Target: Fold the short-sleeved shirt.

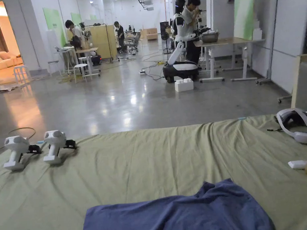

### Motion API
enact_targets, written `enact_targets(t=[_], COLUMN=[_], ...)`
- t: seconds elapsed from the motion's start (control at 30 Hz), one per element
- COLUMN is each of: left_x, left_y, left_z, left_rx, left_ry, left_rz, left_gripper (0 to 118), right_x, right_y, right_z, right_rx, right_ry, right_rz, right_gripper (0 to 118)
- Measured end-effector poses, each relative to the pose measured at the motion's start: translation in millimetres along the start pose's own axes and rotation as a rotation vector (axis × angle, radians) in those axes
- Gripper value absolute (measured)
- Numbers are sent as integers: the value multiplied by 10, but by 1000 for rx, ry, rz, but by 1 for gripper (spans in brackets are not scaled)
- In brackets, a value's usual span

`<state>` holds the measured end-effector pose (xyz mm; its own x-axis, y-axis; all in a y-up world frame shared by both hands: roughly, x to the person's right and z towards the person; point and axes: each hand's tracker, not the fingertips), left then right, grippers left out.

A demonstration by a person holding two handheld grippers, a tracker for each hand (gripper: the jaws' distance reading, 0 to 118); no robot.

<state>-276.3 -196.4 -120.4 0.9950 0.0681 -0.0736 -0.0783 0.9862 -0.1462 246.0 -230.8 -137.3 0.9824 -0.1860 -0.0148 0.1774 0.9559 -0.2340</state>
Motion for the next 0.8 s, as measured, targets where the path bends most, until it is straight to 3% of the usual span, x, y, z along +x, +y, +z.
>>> enact_targets(t=[0.17,0.23,0.27,0.3,0.37,0.4,0.8], left_x=[393,467,500,491,521,531,452], left_y=[340,381,404,400,410,408,428], left_z=[341,425,470,498,564,586,597], left_rx=[113,120,119,127,127,128,89], left_ry=[27,-1,-38,-58,-77,-82,-80], left_rz=[-69,-86,-101,-104,-108,-103,-47], left_gripper=[114,105,92,65,15,2,1], right_x=[-545,-842,-909,-963,-994,-1031,-1047], right_y=[399,567,599,616,622,617,603], right_z=[303,373,404,426,438,450,427], right_rx=[142,161,160,162,147,140,130], right_ry=[64,77,90,97,119,125,99], right_rz=[159,188,195,199,201,193,216], right_gripper=[102,93,80,56,22,8,6])
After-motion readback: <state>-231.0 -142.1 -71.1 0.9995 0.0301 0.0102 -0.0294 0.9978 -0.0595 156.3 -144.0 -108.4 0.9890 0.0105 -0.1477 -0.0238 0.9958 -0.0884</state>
